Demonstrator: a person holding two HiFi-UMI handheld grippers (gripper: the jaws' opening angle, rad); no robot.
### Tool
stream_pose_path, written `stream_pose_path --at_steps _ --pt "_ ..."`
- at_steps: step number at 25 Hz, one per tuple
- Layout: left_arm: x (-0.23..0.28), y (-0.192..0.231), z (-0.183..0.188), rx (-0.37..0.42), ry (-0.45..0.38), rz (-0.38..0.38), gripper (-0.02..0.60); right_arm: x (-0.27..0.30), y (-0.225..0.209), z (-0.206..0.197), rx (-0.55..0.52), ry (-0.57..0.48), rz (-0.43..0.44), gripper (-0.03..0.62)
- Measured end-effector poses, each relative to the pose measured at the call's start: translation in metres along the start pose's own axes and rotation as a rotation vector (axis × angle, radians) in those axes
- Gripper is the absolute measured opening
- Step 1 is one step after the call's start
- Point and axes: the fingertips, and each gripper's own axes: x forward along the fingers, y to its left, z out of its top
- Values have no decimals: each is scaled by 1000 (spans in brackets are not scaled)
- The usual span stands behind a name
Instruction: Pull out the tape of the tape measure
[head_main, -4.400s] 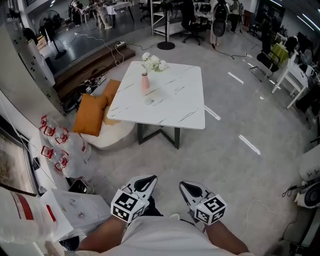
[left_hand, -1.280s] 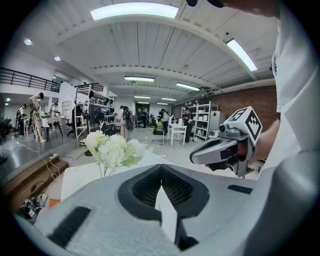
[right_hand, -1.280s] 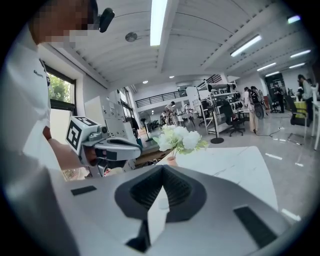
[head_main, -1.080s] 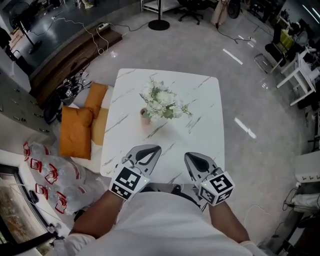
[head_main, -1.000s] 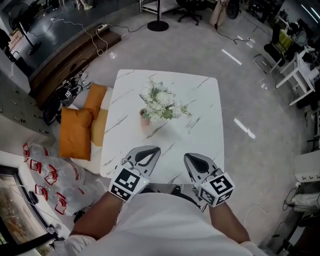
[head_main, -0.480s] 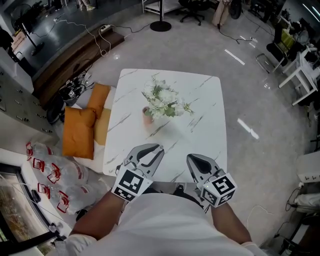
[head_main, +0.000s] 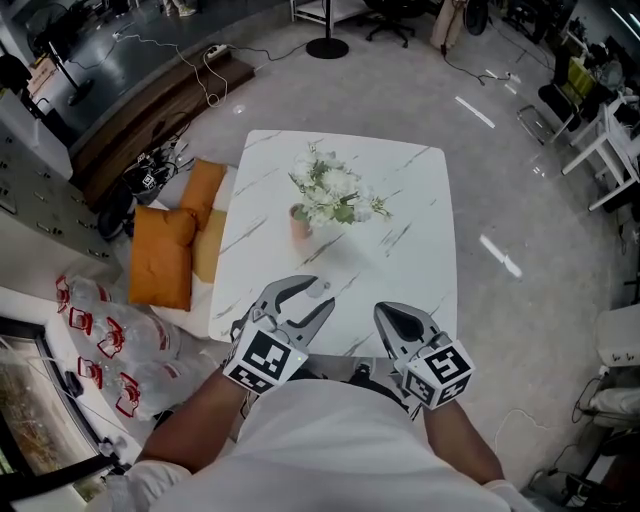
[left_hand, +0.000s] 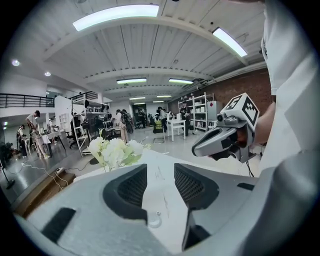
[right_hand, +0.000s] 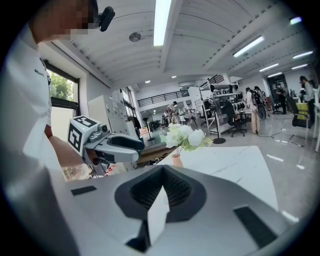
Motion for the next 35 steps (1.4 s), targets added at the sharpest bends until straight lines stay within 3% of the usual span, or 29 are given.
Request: stream_pose_path --at_steps 9,16,23,31,35 --pt "5 3 -10 79 46 -4 184 2 -1 -3 4 5 4 6" --pt "33 15 -72 200 247 -61 184 4 -4 -18 32 29 1 6" --pt "81 3 -158 303 477 -162 189 6 -6 -28 51 55 2 6" --pt "108 17 -225 233 652 -229 197 6 -16 -31 72 63 -27 6" --pt "115 15 -238 220 690 -268 210 4 -23 -32 84 66 -48 6"
